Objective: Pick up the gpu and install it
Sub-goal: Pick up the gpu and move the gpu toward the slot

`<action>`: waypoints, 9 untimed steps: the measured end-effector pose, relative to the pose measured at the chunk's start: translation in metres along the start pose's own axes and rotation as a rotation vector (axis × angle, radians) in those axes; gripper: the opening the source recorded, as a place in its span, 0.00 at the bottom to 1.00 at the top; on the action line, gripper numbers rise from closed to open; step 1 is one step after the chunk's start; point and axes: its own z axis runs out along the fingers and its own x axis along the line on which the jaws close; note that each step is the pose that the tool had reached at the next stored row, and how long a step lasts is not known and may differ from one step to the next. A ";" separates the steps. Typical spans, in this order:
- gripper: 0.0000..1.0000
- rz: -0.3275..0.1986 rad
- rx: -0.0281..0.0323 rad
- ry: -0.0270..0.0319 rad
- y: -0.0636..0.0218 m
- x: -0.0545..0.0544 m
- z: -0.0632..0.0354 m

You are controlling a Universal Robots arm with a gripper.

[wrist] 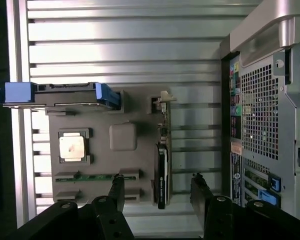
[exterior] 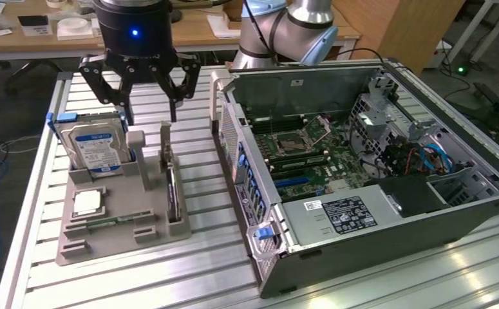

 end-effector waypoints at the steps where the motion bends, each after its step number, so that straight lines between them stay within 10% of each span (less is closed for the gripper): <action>1: 0.65 0.000 0.0001 0.0004 0.0000 0.000 0.0010; 9: 0.65 -0.051 0.0008 0.0028 -0.0006 0.000 0.0066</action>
